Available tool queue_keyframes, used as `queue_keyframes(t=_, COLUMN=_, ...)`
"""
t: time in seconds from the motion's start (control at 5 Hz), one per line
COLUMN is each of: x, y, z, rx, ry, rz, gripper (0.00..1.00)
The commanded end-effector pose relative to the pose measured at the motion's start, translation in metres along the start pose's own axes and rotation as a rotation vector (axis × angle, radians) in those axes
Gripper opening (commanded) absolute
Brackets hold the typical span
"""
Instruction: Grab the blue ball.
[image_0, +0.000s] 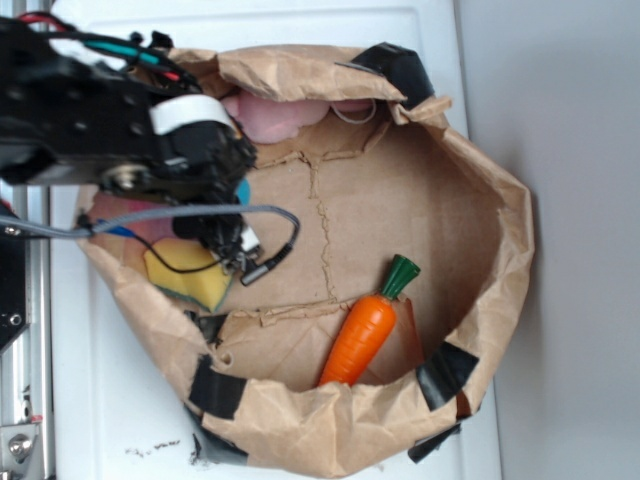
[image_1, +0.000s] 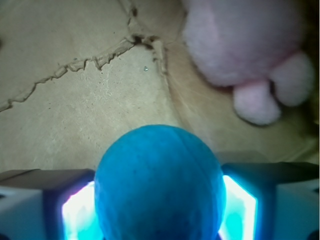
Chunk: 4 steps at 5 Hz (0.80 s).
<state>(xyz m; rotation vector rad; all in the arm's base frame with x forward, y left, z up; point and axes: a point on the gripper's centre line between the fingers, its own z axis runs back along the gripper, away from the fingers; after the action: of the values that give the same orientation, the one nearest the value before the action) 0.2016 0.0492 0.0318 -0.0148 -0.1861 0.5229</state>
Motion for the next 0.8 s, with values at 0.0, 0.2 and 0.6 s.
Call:
queue_keyframes(t=0.0, x=0.006, y=0.008, z=0.015, rx=-0.037, ry=-0.01, rz=0.038, gripper=0.0)
queue_keyframes(t=0.2, x=0.005, y=0.007, z=0.033, rx=-0.07, ry=0.026, rz=0.038, gripper=0.0)
queue_keyframes(t=0.6, x=0.03, y=-0.037, z=0.114, rx=-0.08, ry=0.02, rz=-0.024, gripper=0.0)
